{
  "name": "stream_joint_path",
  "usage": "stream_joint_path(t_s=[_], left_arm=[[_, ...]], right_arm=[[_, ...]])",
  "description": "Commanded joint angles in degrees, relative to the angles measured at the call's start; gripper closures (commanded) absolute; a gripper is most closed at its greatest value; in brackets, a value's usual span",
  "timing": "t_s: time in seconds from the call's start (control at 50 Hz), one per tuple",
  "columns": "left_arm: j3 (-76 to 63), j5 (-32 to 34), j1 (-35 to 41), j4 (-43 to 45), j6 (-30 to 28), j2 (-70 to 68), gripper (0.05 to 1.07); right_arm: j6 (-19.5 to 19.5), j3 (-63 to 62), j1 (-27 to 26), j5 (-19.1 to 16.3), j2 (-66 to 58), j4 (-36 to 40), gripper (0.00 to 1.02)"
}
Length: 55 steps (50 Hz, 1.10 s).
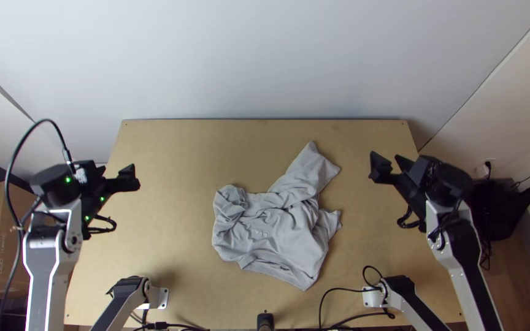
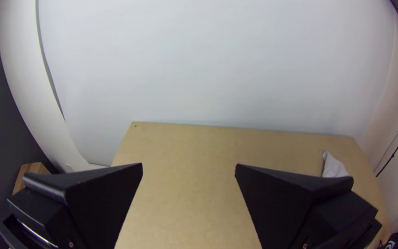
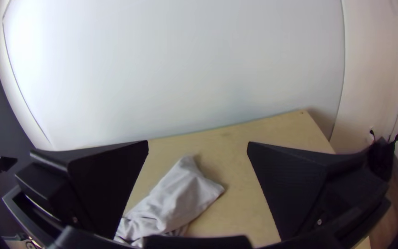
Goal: Fold the t-shirt
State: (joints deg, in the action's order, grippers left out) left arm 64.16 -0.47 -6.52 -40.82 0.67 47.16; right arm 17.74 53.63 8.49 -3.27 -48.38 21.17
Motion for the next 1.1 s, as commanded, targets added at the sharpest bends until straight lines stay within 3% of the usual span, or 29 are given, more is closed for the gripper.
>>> stream_joint_path(t_s=[0.0, 0.16, 0.34, 0.56, 0.6, 0.66, 0.7, 0.86, 1.08], left_arm=[[7.9, 0.4, 1.5, -5.3, 1.8, 4.3, 0.10], [15.4, 0.3, 2.5, -15.5, 3.6, 9.4, 0.10], [17.9, 0.2, 0.4, -16.6, 3.7, 7.2, 0.10], [17.0, 0.2, -1.4, -17.6, 3.8, 6.6, 0.10], [16.8, 0.2, -1.8, -17.6, 4.0, 6.7, 0.10], [16.5, 0.2, -2.4, -17.6, 4.8, 6.9, 0.10], [16.1, 0.2, -2.4, -17.6, 5.1, 6.8, 0.10], [14.1, 0.2, -3.0, -17.5, 6.1, 5.8, 0.10], [12.0, 0.2, -4.2, -17.1, 6.7, 3.3, 0.10]], right_arm=[[4.9, 8.3, 4.3, -0.2, -5.2, 4.7, 0.03], [11.9, 17.5, 14.6, -0.2, -12.8, 14.4, 0.04], [18.8, 17.8, 23.0, -0.2, -15.4, 13.2, 0.04], [20.9, 13.8, 37.6, -0.3, -21.3, 9.3, 0.04], [22.0, 13.1, 39.5, -2.9, -22.8, 8.5, 0.04], [24.9, 11.0, 39.8, -10.3, -24.7, 5.1, 0.04], [26.7, 9.7, 40.9, -12.4, -26.0, 2.2, 0.04], [28.5, 11.1, 46.9, -13.0, -33.9, 0.8, 0.04], [31.4, 14.7, 51.9, -16.9, -42.8, 2.3, 0.04]])
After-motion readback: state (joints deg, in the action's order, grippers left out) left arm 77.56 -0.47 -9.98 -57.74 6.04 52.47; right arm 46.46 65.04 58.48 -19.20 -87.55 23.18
